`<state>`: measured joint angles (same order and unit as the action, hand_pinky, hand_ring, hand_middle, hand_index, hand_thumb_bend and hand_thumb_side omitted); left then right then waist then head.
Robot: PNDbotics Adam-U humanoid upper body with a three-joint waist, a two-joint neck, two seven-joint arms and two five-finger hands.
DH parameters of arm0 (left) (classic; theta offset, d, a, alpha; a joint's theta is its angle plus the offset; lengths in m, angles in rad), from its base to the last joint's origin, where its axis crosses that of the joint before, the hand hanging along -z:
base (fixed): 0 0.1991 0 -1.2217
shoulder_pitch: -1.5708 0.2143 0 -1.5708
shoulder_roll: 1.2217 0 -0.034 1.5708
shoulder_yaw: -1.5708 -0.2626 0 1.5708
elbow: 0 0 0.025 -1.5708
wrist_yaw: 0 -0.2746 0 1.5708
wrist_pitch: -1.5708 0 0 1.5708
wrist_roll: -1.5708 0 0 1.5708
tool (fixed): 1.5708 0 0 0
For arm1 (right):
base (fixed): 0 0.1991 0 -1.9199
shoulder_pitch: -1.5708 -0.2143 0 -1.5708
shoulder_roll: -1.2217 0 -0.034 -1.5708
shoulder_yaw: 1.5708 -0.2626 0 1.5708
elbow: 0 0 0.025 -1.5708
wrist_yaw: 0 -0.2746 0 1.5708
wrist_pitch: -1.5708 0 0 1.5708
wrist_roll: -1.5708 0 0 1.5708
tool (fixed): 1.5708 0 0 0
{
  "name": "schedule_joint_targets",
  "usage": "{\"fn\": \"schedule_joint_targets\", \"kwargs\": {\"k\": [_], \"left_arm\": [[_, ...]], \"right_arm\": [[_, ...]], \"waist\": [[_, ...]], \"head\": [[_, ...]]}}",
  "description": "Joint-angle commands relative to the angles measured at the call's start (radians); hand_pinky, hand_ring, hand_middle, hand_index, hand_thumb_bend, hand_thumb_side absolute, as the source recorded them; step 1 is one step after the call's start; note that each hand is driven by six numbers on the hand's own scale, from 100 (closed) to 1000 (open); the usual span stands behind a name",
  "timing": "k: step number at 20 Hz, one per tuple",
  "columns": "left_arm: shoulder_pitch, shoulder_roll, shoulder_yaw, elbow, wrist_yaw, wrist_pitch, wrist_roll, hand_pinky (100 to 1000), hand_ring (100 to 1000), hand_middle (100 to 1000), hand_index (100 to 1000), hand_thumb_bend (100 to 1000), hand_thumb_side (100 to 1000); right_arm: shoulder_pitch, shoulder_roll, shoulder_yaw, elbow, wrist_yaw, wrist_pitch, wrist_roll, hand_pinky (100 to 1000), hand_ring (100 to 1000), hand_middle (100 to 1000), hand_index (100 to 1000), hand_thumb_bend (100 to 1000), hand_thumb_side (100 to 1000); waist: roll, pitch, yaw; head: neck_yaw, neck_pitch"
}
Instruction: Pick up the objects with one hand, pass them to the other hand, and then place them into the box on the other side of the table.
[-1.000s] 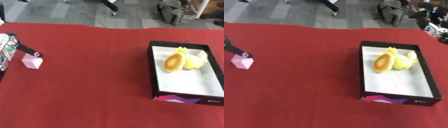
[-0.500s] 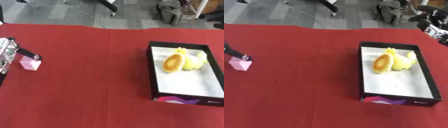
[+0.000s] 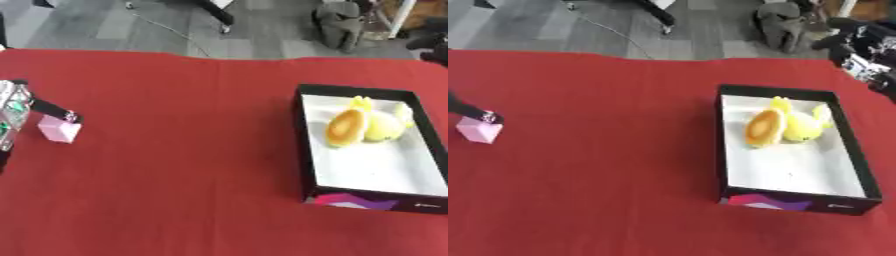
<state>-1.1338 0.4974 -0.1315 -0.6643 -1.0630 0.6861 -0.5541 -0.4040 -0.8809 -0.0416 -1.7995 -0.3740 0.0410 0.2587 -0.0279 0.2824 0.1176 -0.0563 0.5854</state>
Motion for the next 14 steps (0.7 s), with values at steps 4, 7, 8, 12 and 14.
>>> {"fn": "schedule_joint_targets", "kwargs": {"k": [4,7,8,12,14], "left_arm": [[-0.009,0.009,-0.002,0.010,0.023,0.221,-0.214,927,902,814,758,651,483],[-0.009,0.004,-0.011,0.015,0.021,0.221,-0.231,929,902,812,739,664,488],[-0.009,0.003,-0.014,0.013,0.020,0.221,-0.238,930,902,812,739,664,488],[-0.012,0.000,-0.021,0.005,0.009,0.221,-0.258,928,901,807,730,636,474],[-0.013,-0.003,-0.020,0.005,0.000,0.221,-0.262,927,901,805,724,606,472]], "right_arm": [[-0.008,-0.022,-0.008,-0.005,0.007,0.006,-0.006,1000,1000,797,1000,100,580],[-0.006,-0.023,-0.008,-0.003,0.008,0.007,-0.007,1000,1000,796,1000,100,581],[-0.005,-0.023,-0.007,-0.003,0.009,0.007,-0.007,1000,1000,796,1000,100,581],[-0.002,-0.023,-0.006,0.002,0.011,0.008,-0.005,1000,1000,796,1000,100,585],[-0.003,-0.022,-0.005,0.005,0.010,0.007,0.000,1000,1000,798,1000,100,586]], "waist": [[0.002,-0.014,-0.004],[0.003,-0.014,-0.005],[0.004,-0.015,-0.004],[0.004,-0.017,-0.004],[0.004,-0.017,-0.004]], "head": [[0.004,-0.013],[0.007,-0.012],[0.008,-0.011],[0.011,-0.010],[0.012,-0.010]]}}
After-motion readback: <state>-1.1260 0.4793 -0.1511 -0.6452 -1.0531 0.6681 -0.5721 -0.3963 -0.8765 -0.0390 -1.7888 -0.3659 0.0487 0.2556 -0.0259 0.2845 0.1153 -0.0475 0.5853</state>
